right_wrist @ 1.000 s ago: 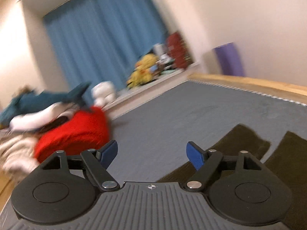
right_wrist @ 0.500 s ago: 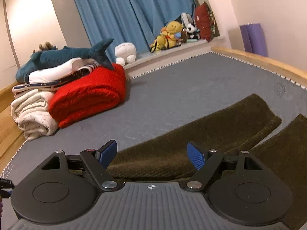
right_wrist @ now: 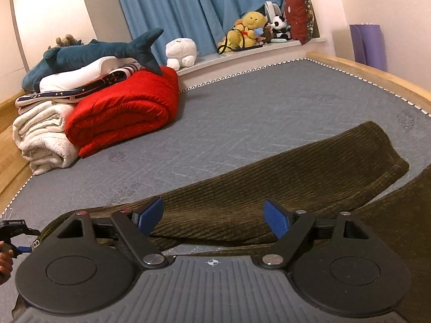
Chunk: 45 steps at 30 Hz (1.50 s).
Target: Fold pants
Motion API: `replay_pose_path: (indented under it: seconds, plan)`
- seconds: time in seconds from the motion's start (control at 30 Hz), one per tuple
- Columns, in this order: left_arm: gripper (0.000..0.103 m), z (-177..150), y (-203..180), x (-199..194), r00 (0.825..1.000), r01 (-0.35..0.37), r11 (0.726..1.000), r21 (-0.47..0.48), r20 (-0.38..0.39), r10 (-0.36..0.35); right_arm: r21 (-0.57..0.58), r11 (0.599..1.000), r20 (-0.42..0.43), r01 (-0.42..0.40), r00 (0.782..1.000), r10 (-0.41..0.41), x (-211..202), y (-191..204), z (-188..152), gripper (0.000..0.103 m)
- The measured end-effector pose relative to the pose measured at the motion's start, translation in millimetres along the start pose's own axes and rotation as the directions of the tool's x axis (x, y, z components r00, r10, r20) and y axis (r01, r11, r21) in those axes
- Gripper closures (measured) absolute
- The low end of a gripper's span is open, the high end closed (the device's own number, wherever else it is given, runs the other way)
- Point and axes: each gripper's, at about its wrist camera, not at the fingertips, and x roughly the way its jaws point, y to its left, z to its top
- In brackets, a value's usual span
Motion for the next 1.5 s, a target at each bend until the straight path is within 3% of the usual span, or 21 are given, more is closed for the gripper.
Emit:
replay_pose_path:
  seconds: [0.43, 0.7, 0.9, 1.03, 1.2, 1.37, 1.5]
  plan:
    - [0.018, -11.2, -14.4, 18.5, 0.994, -0.102, 0.986, 0.134, 0.044, 0.097, -0.006, 1.000, -0.022, 0.021, 1.000, -0.021, 9.9, 2.1, -3.4, 0.019]
    - [0.048, -11.4, -20.9, 3.8, 0.993, -0.109, 0.977, 0.185, 0.071, 0.097, -0.021, 0.999, -0.019, 0.033, 0.999, -0.034, 6.5, 0.3, -4.5, 0.019]
    - [0.055, -17.0, -32.2, -24.6, 0.990, -0.097, 0.958, 0.271, 0.125, 0.065, -0.007, 0.998, -0.032, 0.059, 0.998, -0.059, 12.7, -4.7, -5.1, 0.019]
    - [0.057, -29.0, -45.3, -57.8, 0.985, -0.073, 0.920, 0.384, 0.173, 0.006, 0.003, 0.999, -0.041, 0.053, 0.998, -0.053, 14.6, -1.6, -6.2, 0.019]
    - [0.059, -47.9, -54.0, -95.9, 0.984, -0.018, 0.879, 0.477, 0.165, -0.070, -0.017, 0.999, -0.036, 0.031, 0.999, -0.032, 11.9, 10.4, -7.5, 0.019]
    - [0.064, -78.8, -48.5, -116.7, 0.994, 0.034, 0.808, 0.589, 0.060, -0.086, -0.031, 0.999, -0.032, 0.016, 0.999, -0.017, 8.0, 21.0, -7.3, 0.019]
    - [0.067, -103.1, -38.7, -110.9, 0.998, 0.057, 0.755, 0.653, -0.029, -0.051, -0.018, 1.000, -0.031, 0.007, 1.000, -0.008, 4.4, 24.4, -6.1, 0.019]
